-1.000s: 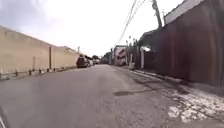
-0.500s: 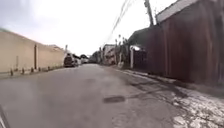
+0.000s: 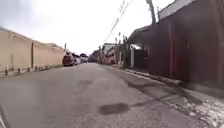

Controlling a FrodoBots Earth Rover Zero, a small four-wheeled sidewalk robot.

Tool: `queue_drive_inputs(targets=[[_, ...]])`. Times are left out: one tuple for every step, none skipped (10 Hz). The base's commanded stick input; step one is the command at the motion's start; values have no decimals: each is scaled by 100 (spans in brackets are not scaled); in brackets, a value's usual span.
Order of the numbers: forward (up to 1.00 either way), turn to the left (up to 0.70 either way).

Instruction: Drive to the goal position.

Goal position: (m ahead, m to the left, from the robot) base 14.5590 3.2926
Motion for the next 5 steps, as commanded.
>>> queue_drive_inputs(targets=[[70, 1], [70, 1], [70, 1], [70, 1], [70, 1]])
